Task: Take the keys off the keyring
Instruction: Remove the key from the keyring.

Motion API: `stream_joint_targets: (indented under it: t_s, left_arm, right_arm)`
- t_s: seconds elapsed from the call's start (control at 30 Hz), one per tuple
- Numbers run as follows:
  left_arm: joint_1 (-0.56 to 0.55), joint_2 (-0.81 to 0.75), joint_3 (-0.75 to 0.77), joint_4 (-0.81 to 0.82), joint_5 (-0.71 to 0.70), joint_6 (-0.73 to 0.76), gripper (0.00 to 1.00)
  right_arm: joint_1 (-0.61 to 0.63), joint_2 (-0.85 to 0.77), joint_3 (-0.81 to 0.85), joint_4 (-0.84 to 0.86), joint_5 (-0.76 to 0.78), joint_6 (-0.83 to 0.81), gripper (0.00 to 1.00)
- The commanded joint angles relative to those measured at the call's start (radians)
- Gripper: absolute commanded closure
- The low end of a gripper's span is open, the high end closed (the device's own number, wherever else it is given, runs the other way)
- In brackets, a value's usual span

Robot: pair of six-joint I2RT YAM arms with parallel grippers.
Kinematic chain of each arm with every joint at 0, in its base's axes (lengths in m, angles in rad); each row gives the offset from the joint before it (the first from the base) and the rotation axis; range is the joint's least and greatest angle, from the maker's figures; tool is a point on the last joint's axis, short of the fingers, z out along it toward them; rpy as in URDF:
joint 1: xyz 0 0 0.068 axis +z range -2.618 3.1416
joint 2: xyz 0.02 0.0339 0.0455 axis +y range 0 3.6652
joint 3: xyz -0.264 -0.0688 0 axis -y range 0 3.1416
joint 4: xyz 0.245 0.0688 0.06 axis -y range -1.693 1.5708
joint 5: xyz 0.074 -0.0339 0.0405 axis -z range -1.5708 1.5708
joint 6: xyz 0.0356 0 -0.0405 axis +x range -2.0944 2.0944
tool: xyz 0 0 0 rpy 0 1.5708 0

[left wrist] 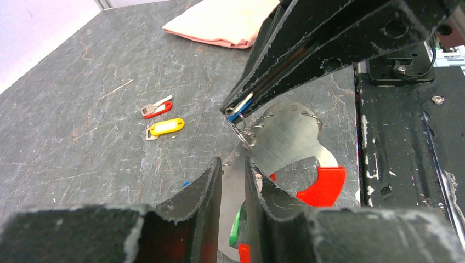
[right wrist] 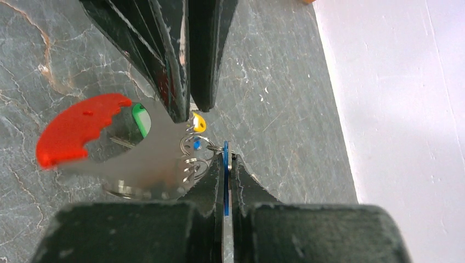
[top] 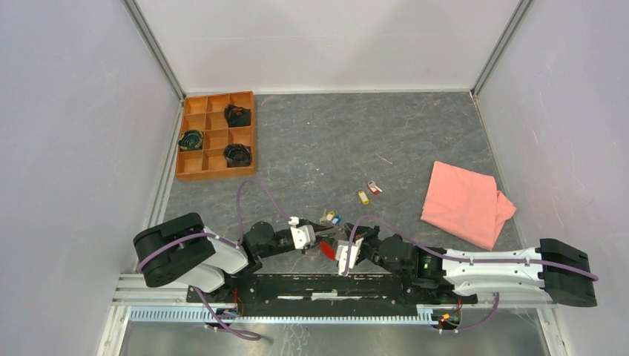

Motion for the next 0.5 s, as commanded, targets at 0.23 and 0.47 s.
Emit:
stream_joint_targets:
  t_s: [0.23,0.47]
  left_arm:
    - [0.0,0.003,0.052,0.034,0.013,0.009,0.71]
    - [0.0,0.022,0.066,0.022,0.024,0.005,0.72]
  right_arm:
    - [0.028,0.029,0.086,0.035,0.014,-0.025,1.0]
    - [0.039,0.041,0.1,0.032,0.028,-0.033,1.0]
